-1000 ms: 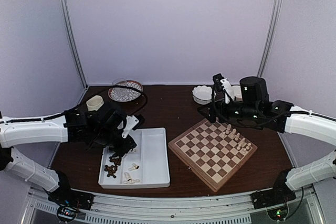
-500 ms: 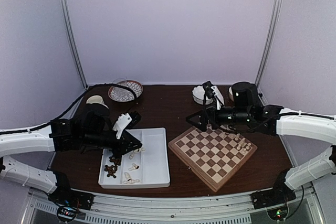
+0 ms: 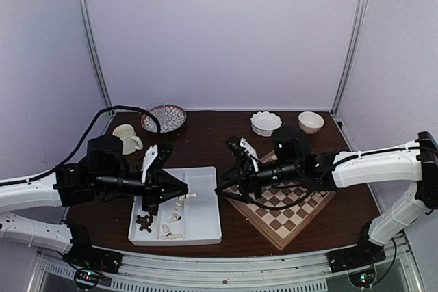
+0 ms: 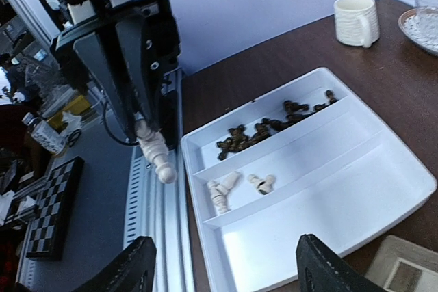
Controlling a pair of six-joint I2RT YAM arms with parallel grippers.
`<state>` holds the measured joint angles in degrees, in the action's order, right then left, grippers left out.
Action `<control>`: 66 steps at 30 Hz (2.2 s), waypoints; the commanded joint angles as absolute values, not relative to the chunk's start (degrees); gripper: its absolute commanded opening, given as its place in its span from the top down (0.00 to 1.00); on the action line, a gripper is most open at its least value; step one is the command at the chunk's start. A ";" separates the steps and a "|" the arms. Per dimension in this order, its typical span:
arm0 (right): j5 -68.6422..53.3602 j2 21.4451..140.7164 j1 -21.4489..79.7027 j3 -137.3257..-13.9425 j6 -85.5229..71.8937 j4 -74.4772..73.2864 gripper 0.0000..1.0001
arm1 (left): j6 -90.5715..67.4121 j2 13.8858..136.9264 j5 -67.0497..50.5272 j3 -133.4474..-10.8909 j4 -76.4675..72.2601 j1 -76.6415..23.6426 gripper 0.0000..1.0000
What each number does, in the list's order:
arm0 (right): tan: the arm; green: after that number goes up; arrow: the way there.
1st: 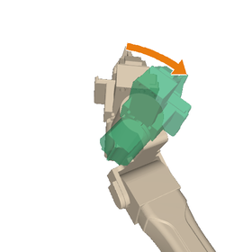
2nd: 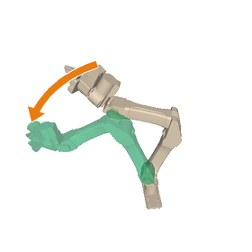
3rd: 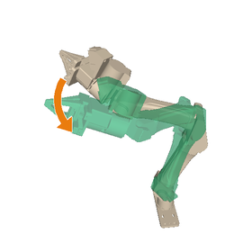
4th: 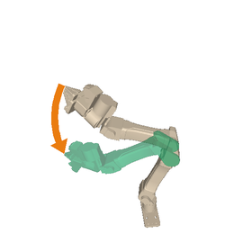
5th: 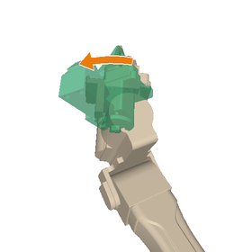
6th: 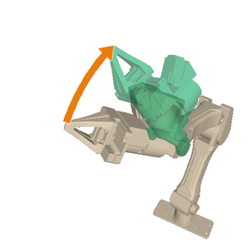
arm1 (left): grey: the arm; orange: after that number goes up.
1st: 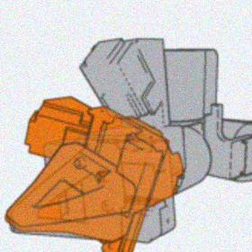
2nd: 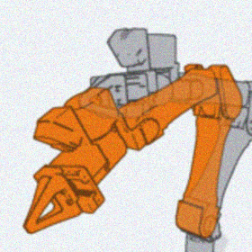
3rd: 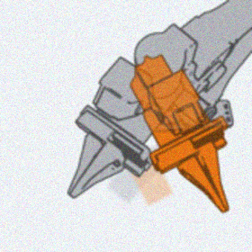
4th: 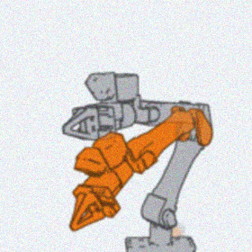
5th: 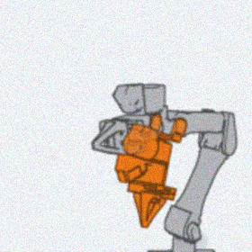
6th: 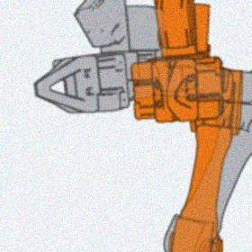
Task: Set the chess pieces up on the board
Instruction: Pick up the chess pile from the storage box, then pick up the pawn from the chess pile.
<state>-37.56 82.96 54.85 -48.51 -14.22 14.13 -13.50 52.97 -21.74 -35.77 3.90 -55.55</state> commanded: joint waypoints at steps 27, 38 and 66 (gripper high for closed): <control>-43.19 89.01 61.74 -49.12 -13.82 31.31 0.57 | -16.18 54.81 -31.69 -33.51 -9.61 -55.35 0.98; -44.44 90.45 62.14 -50.18 -13.36 30.76 0.62 | -16.66 52.74 -30.06 -32.11 -11.22 -55.33 0.98; -44.59 90.79 63.34 -50.29 -14.35 32.79 0.73 | -17.05 53.83 -30.48 -32.39 -11.36 -55.32 0.99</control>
